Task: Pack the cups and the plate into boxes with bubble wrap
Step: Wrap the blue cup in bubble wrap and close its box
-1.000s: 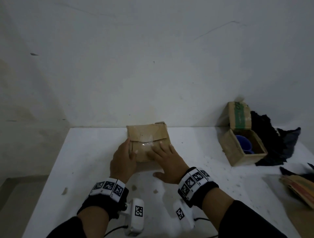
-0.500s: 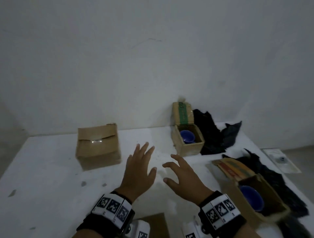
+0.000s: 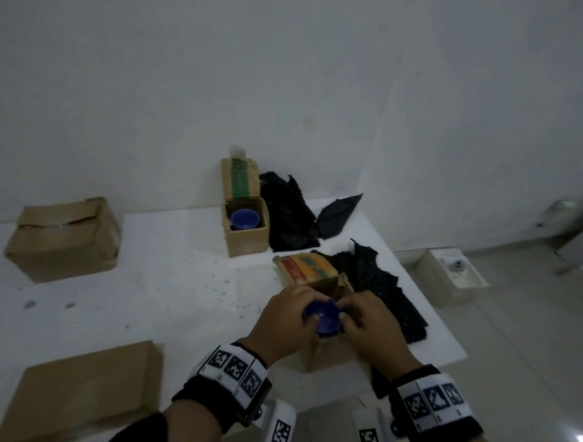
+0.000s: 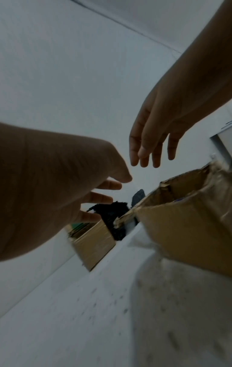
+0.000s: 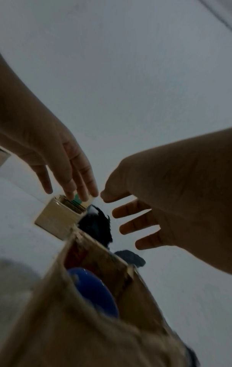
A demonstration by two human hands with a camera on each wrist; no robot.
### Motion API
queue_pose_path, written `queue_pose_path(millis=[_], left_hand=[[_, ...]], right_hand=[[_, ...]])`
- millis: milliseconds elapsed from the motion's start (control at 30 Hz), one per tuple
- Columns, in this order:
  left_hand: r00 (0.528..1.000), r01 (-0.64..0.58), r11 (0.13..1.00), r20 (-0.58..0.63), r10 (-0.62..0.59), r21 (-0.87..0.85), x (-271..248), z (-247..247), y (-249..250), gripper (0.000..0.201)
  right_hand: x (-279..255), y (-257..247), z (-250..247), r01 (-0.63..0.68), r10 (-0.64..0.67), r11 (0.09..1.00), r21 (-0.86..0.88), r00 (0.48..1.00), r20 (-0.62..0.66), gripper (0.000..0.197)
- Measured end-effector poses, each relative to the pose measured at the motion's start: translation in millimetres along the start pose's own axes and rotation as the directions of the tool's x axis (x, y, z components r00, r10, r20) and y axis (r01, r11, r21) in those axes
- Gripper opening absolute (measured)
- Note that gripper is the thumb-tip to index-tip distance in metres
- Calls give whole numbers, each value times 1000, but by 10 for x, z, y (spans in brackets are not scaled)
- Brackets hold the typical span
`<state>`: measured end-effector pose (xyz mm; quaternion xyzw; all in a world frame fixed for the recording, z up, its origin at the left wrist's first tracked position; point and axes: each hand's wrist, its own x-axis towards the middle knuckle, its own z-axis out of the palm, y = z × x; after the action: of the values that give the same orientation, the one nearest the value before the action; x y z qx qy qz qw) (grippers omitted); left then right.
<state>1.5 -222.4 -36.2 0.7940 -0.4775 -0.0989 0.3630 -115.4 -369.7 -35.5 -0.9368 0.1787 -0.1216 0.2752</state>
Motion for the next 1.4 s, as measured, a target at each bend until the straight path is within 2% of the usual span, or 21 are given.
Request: queue_pose_path(millis=[133, 233, 300, 400, 467, 533, 633, 700, 767, 833, 933, 1000, 1067, 1133, 1233, 1300, 1400], left_hand=[[995, -11, 1000, 104, 11, 2, 260, 422, 264, 31], [993, -29, 999, 116, 27, 17, 451, 621, 382, 31], [990, -29, 999, 136, 25, 23, 597, 685, 422, 30], [980, -22, 999, 197, 13, 44, 870, 728, 426, 29], [967, -15, 998, 255, -2, 64, 1066, 753, 396, 29], [941, 7, 994, 334, -44, 111, 1250, 779, 364, 34], [876, 47, 987, 468, -115, 154, 1515, 801, 333, 51], [832, 60, 980, 533, -154, 190, 1644, 806, 340, 61], [808, 29, 973, 568, -158, 229, 1753, 805, 322, 66], [806, -6, 962, 571, -157, 272, 1841, 806, 283, 66], [844, -23, 945, 513, -157, 327, 1908, 811, 260, 64], [895, -7, 949, 425, -135, 316, 1911, 781, 272, 56], [956, 13, 968, 282, -86, 251, 1903, 715, 321, 41], [991, 27, 980, 123, -52, 200, 1889, 637, 379, 36], [995, 33, 984, -99, -16, 172, 1870, 512, 456, 39], [985, 57, 973, -172, -19, 223, 1834, 402, 532, 42], [974, 66, 965, -228, -7, 253, 1727, 223, 631, 40]], right_hand=[[-112, 549, -97, -109, 108, 994, -7, 992, -60, 11], [-76, 834, -121, -206, 206, 978, 4, 974, -91, 9], [-14, 966, -110, -276, 275, 961, -12, 960, -52, 11], [80, 1085, -55, -387, 402, 909, -158, 913, 76, 37], [145, 1145, 10, -381, 451, 861, -337, 879, 157, 52], [196, 1205, 68, -329, 450, 842, -427, 865, 221, 52], [322, 1296, 47, -273, 392, 885, -377, 874, 286, 25], [439, 1342, -44, -264, 347, 924, -275, 882, 318, 13], [571, 1363, -168, -257, 284, 959, -122, 899, 334, 21], [710, 1366, -306, -251, 229, 968, 24, 916, 330, 30], [871, 1333, -523, -283, 205, 930, 234, 928, 311, 29], [973, 1273, -666, -250, 151, 911, 329, 942, 298, 27], [1071, 1216, -837, -202, 101, 892, 405, 961, 258, 24], [1129, 1174, -977, -174, 73, 859, 482, 973, 220, 20], [1179, 1119, -1145, -142, 24, 781, 608, 980, 199, 25], [1211, 1084, -1214, -128, -28, 725, 677, 976, 214, 34], [1299, 1003, -1258, -27, -137, 704, 709, 976, 172, 43]])
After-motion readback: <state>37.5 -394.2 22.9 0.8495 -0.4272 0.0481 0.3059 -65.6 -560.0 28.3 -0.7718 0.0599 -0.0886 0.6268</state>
